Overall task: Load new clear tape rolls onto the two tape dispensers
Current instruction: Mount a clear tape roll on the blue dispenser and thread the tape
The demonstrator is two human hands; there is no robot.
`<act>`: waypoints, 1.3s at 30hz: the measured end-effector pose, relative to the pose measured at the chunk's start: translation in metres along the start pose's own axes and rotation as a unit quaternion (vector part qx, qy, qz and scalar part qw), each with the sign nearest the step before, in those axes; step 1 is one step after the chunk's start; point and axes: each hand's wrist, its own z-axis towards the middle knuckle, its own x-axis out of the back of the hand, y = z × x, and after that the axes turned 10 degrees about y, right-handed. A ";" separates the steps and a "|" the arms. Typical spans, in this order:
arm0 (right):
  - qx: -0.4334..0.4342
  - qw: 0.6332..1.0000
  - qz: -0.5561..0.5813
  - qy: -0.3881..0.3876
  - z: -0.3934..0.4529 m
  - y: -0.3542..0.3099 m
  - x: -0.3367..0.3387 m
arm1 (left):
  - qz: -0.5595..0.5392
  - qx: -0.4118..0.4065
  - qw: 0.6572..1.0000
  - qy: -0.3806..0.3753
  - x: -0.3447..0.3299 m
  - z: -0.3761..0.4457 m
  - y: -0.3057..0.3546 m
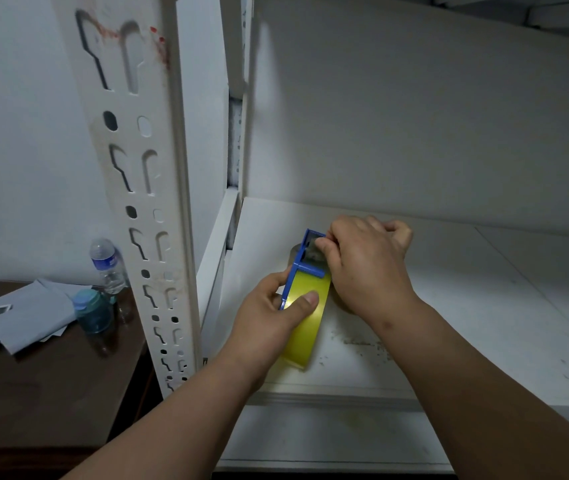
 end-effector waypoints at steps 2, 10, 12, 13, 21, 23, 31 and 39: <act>0.009 1.000 -0.002 0.012 0.000 -0.002 0.001 | -0.008 -0.004 1.000 0.014 -0.001 -0.001 0.000; 0.036 0.998 0.008 0.050 0.006 -0.007 0.009 | -0.010 0.000 0.998 0.069 -0.006 0.003 0.005; 0.033 0.998 0.006 0.058 0.006 -0.009 0.009 | -0.006 -0.004 0.997 0.082 -0.008 0.003 0.006; 0.032 0.998 0.005 0.059 0.006 -0.009 0.010 | 0.001 -0.008 0.996 0.085 -0.009 0.003 0.007; 0.001 1.000 0.017 0.002 0.014 0.002 0.010 | 0.024 0.059 0.997 -0.049 0.004 -0.003 0.013; 0.007 1.000 0.020 0.007 0.014 0.001 0.010 | 0.014 0.051 0.997 -0.052 0.005 -0.003 0.011; 0.023 0.998 0.030 0.053 0.009 -0.003 0.017 | 0.024 0.017 0.999 -0.013 0.004 -0.002 0.006; 0.001 0.998 0.047 0.051 0.015 0.000 0.025 | 0.114 -0.011 0.993 -0.004 -0.004 -0.002 0.020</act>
